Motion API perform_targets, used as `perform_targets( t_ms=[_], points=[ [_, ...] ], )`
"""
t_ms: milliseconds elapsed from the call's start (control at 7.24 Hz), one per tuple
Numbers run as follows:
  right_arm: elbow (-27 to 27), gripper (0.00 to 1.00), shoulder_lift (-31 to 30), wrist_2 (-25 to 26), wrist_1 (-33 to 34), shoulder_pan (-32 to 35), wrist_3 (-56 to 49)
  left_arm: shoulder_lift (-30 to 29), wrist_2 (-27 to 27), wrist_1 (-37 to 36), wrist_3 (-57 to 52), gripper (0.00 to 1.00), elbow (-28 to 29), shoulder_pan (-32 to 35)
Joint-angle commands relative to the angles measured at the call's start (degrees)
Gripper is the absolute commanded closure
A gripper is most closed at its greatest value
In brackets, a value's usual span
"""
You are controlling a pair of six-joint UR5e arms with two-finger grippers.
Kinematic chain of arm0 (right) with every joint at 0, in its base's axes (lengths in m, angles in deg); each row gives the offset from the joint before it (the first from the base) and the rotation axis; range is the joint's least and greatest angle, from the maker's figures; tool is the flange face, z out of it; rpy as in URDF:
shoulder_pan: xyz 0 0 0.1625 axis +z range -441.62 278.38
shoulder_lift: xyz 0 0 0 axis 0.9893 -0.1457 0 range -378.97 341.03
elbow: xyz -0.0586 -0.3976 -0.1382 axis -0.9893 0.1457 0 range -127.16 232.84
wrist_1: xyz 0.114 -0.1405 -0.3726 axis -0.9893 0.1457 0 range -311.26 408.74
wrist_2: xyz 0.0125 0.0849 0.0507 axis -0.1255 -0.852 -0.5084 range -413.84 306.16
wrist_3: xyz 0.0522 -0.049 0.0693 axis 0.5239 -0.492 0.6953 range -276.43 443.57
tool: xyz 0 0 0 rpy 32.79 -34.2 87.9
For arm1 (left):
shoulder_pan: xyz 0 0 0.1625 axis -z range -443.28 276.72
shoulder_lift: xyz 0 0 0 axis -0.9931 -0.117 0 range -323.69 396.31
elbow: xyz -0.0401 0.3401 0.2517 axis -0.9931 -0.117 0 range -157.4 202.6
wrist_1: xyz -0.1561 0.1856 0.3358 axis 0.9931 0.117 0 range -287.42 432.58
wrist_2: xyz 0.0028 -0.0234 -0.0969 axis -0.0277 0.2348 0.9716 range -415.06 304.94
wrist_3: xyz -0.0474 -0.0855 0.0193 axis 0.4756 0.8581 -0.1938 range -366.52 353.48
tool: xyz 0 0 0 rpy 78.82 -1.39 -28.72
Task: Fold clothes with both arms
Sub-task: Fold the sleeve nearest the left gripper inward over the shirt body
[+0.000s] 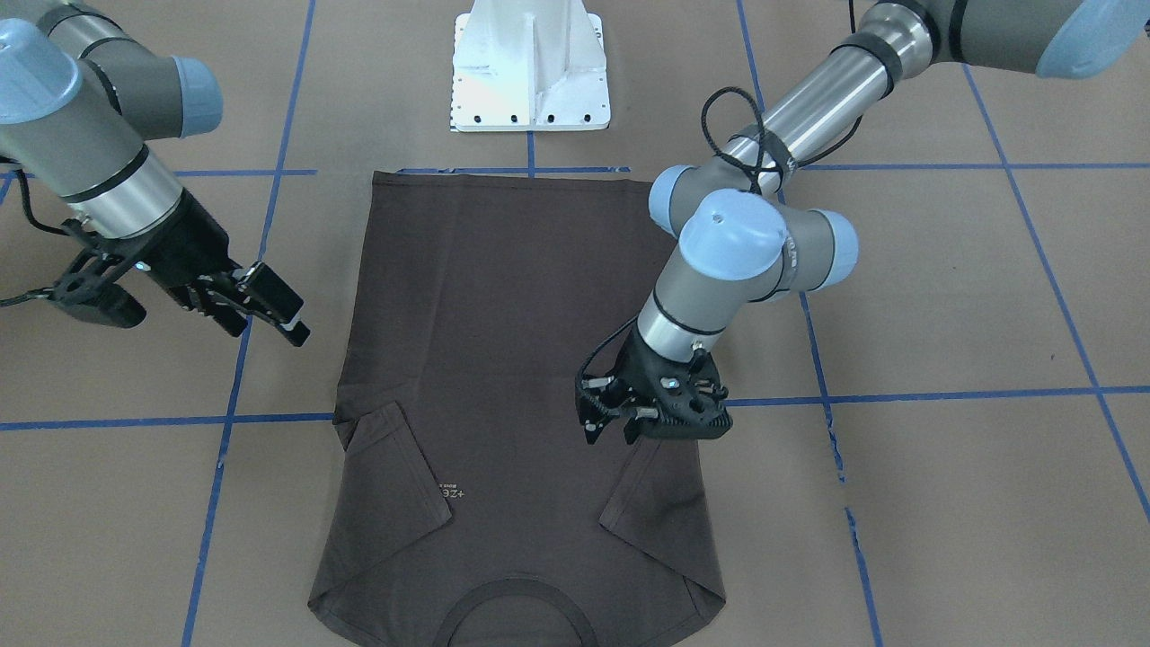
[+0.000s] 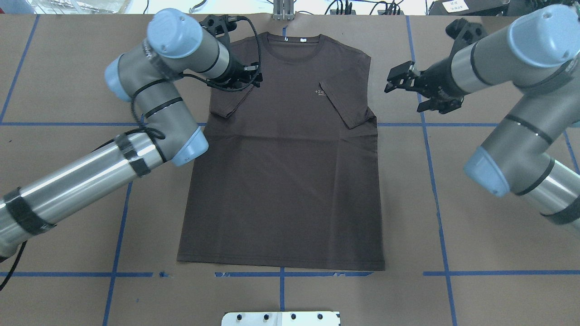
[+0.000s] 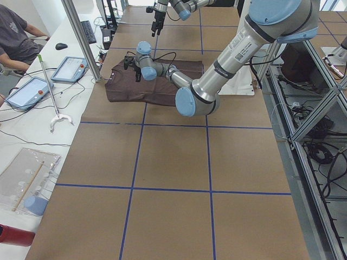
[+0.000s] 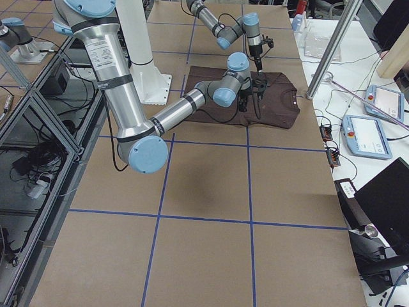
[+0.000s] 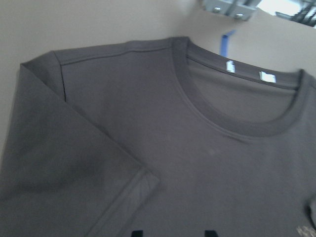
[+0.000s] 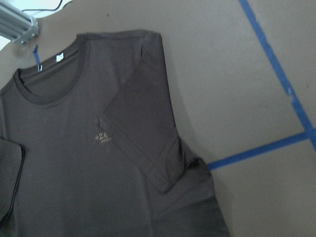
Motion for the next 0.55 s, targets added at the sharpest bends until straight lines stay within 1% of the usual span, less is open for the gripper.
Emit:
perform_targets(
  t_ms=[0,138,276,414],
  points=[
    [-6.43,0.00,-1.05,12.09,6.87,-14.23,8.96,11.56,4.39,-0.19,-0.26,0.45,-16.45,0.14],
    [-11.60,0.00,-0.62,22.70,17.29,-23.10,9.97,16.39,8.76,-0.11,-0.52,0.46,-22.26,0.23],
    [-14.35,0.00,-1.31,30.37,21.83,-30.59,15.37,17.31,10.45,-0.11,-0.44,0.47,-23.53,0.23],
    [-14.38,0.01,-2.53,34.97,22.23,-35.45,23.26,17.32,10.30,-0.02,-0.52,0.47,-23.28,0.23]
  ],
)
